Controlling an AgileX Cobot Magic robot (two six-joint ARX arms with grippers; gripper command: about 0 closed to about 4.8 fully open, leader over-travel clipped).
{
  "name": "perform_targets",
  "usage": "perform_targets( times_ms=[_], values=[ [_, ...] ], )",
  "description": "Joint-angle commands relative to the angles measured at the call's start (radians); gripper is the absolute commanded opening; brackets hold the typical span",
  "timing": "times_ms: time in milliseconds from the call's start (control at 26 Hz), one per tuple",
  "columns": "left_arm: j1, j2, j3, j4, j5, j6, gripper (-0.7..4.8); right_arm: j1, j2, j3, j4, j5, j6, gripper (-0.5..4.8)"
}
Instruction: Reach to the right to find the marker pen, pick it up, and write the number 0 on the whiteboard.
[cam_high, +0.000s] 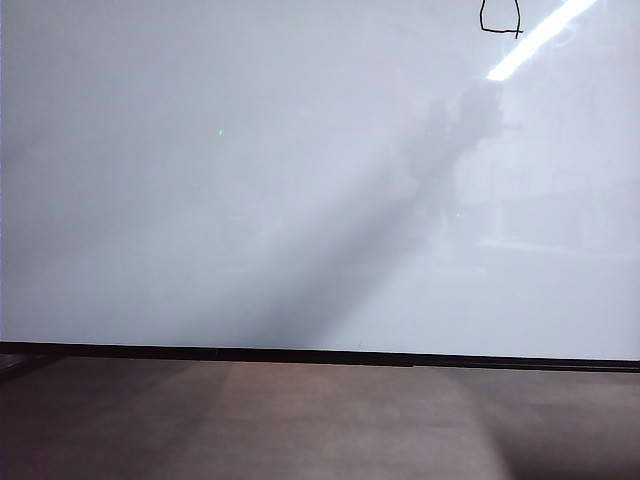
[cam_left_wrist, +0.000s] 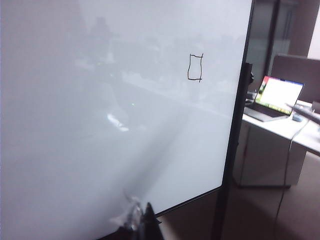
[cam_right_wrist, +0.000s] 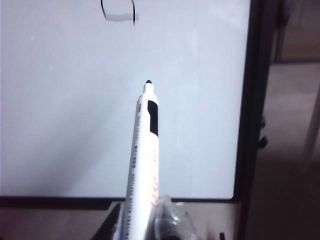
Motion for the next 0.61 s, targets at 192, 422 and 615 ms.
perform_targets(
  times_ms=[192, 422, 615],
  values=[
    [0.000, -0.204, -0.296, 0.113, 0.012, -0.068, -0.06, 0.051, -0.025, -0.146, 0.145, -0.006, 0.069, -0.02],
    [0.000, -0.206, -0.566, 0.345, 0.059, -0.156, -0.06, 0.129, -0.084, -0.311, 0.306, 0.030, 0.068, -0.02],
    [0.000, -0.200, -0.769, 0.502, 0.067, -0.197, -0.06, 0.195, -0.098, -0.403, 0.340, 0.104, 0.068, -0.02]
  ],
)
